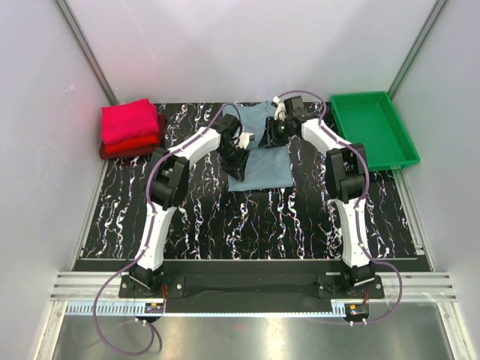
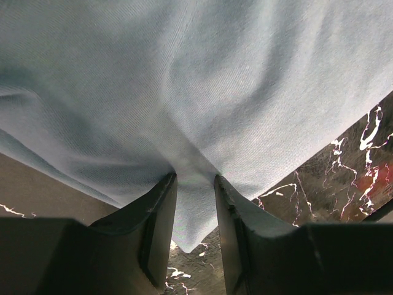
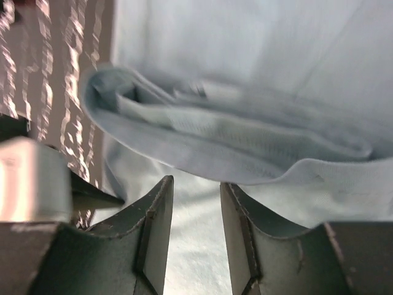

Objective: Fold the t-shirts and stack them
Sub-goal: Fold the tshirt

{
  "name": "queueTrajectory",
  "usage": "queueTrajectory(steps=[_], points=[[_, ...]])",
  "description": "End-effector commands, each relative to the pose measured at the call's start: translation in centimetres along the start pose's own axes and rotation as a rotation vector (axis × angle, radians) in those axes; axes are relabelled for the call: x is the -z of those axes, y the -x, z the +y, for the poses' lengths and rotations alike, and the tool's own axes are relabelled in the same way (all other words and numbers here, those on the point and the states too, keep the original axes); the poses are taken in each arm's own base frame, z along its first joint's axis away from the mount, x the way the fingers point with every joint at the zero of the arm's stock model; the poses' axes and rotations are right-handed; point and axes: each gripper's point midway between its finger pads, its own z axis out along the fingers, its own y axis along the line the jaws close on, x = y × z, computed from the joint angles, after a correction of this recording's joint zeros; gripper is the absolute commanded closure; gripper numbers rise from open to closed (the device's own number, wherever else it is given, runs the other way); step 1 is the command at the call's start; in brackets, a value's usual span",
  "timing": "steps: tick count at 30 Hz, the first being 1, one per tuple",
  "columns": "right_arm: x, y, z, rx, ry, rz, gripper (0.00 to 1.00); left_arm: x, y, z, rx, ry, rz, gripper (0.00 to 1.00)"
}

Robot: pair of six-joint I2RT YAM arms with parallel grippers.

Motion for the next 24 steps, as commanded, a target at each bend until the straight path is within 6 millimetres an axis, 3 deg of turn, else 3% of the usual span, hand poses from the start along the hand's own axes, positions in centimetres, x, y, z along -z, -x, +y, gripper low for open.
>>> queueTrajectory(steps=[1,8,10,13,15,16,17,20,24], points=[[0.6,4.4,0.1,0.064,-0.017,-0.124,0.56,1.8,0.3,-0.3,-0.021,0.011,-0.028,0.63],[-0.1,6.0,-1.6,0.071,-0.066,-0.172,0.55,2.0,0.2,-0.2,-0.028,0.029,-0.031,0.63],[0.3,6.4,-1.8,0.068,-0.07,-0.18,0.55,3.0,0.8,-0.3,-0.035,0.046,-0.051,0.62],[2.6,7.5,-1.1,0.086,-0.076,-0.207,0.53,5.9,2.1,-1.4,-0.11,0.044,-0.105,0.53],[6.3,9.3,-0.9,0.087,-0.089,-0.264,0.5,8.9,2.9,-2.2,-0.143,0.063,-0.168,0.32],[7.3,9.2,-1.3,0.072,-0.1,-0.266,0.5,9.9,3.0,-2.2,-0.14,0.063,-0.188,0.26],[10.0,10.1,-1.6,0.063,-0.106,-0.302,0.49,11.5,3.1,-2.5,-0.141,0.06,-0.218,0.25],[13.1,8.5,-2.4,0.004,-0.114,-0.273,0.47,12.5,1.4,-1.5,-0.064,0.046,-0.207,0.21],[14.1,2.6,-3.6,-0.153,-0.044,-0.115,0.45,11.0,-2.3,0.0,0.029,0.026,-0.122,0.21]])
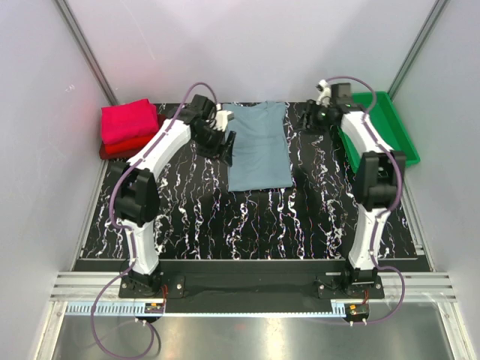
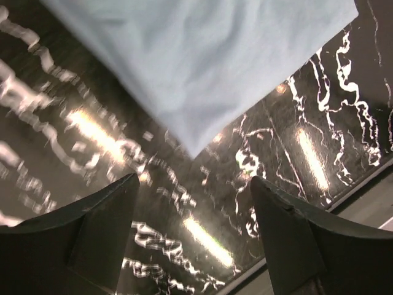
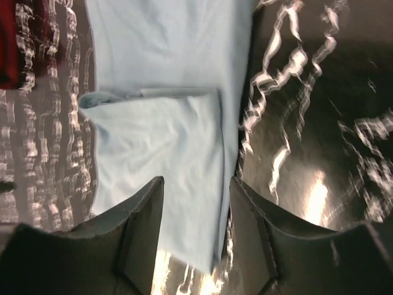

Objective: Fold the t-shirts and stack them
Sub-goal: Fold the tshirt

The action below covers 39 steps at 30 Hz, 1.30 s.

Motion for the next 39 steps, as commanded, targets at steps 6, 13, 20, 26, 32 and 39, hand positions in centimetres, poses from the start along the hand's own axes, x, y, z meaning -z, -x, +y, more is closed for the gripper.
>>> queueTrajectory(steps=[6,13,20,26,32,39], points=[[3.2,-12.7,0.7,-0.434,0.206,0.322,0.45,-3.2,-4.5,0.7,0.211,-0.073,0.113,0.24],[2.8,-15.5,0.1,-0.479,0.21,0.386,0.44,-5.8,-4.6,0.4,0.296,-0.129,0.138,0.27],[1.7,-16.9,-1.1,-0.503,0.177,0.411,0.44,-8.0,-4.5,0.4,0.295,-0.139,0.166,0.28],[0.8,-17.5,-1.9,-0.509,0.138,0.43,0.45,-9.0,-5.1,-0.4,0.292,-0.154,0.196,0.31],[-0.1,-18.4,-1.1,-0.491,0.156,0.469,0.49,-9.7,-5.6,-1.0,0.288,-0.169,0.216,0.38],[-1.0,-18.7,-0.3,-0.472,0.177,0.498,0.67,-9.7,-6.2,-1.1,0.292,-0.168,0.234,0.51]])
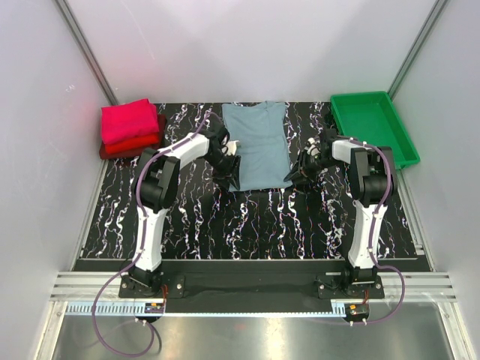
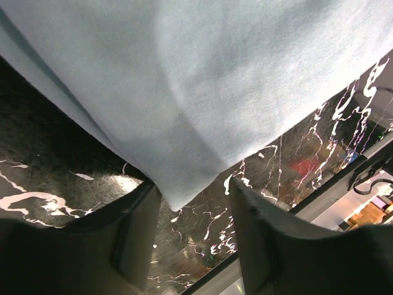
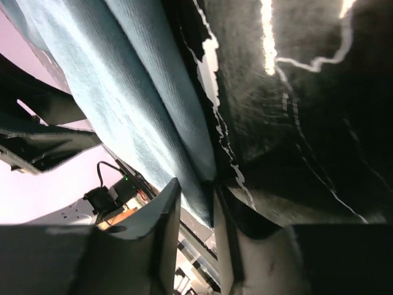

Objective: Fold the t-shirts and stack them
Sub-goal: Fold the tshirt

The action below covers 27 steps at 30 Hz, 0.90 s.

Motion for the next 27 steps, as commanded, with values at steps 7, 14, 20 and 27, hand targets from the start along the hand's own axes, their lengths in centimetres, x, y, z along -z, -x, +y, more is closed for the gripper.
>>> queueTrajectory(steps=[7,14,20,27], points=[[0.1,-0.2,0.8,0.057,-0.008,0.021,0.82,0.3,0.0,-1.1,-0.032,-0.046,-0.003,0.9],[2.0,-1.4,2.2,0.104,-0.01,0.047,0.9,1.9,-0.1,-2.2,-0.067,-0.072,-0.022,1.0],[4.3,-3.2,4.2,0.132,0.002,0.071,0.97,5.4,-0.2,-4.7,-0.143,-0.111,-0.082,1.0],[6.9,-5.6,6.6,0.163,0.027,0.057,0.98,9.3,-1.3,-8.5,-0.265,-0.126,-0.167,1.0]])
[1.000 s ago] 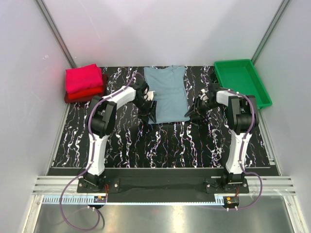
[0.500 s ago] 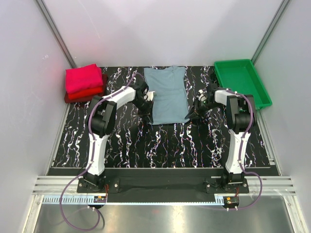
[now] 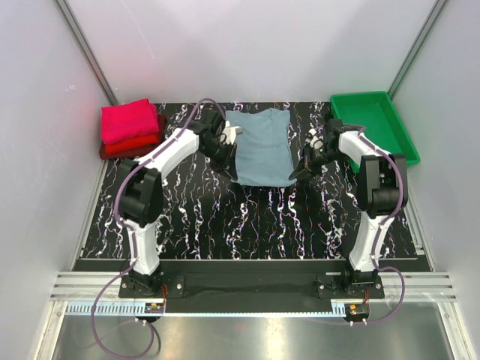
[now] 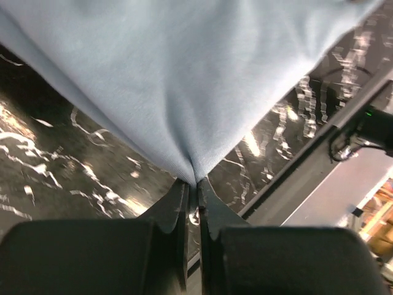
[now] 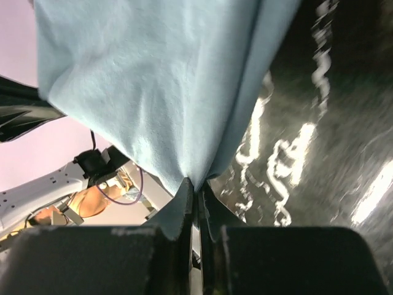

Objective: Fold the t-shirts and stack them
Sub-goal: Fold the tshirt

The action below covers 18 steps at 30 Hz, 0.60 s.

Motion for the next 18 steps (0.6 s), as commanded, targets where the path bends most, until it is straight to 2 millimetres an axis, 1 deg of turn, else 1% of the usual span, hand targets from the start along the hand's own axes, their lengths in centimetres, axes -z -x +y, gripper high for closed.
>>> queueTrajectory(steps=[1,3,5,6,8,11,12,14,15,16,18], points=[[2.4,-2.1,3.0,0.057,0.036,-0.006,0.98,3.4,-0.1,-4.3,-0.125,-0.052,-0.073,1.0],[3.0,-3.0,3.7,0.067,0.04,-0.007,0.98,3.7,-0.6,-5.3,-0.155,-0.057,-0.08,1.0],[3.4,-3.7,4.1,0.074,0.041,-0.011,0.98,4.5,-1.1,-6.3,-0.186,-0.058,-0.095,1.0],[4.1,-4.0,4.7,0.095,0.046,-0.028,0.98,4.6,-1.5,-6.7,-0.202,-0.056,-0.096,1.0],[4.8,-5.0,5.4,0.107,0.052,-0.036,0.98,5.4,-2.2,-7.5,-0.234,-0.054,-0.11,1.0],[5.4,-6.1,5.9,0.117,0.054,-0.045,0.98,6.4,-3.4,-7.9,-0.249,-0.048,-0.119,1.0],[6.0,-6.5,6.5,0.139,0.059,-0.065,0.98,6.6,-3.7,-7.9,-0.249,-0.043,-0.12,1.0],[6.4,-7.2,6.7,0.141,0.057,-0.071,0.99,7.3,-4.9,-8.1,-0.255,-0.044,-0.121,1.0],[6.9,-7.6,7.2,0.159,0.061,-0.09,0.99,7.9,-5.4,-8.5,-0.264,-0.049,-0.134,1.0],[7.2,-7.9,7.4,0.159,0.065,-0.094,0.99,7.8,-6.1,-8.3,-0.254,-0.051,-0.123,1.0],[7.8,-8.4,8.0,0.171,0.067,-0.118,0.99,8.8,-6.7,-9.0,-0.263,-0.065,-0.144,1.0]])
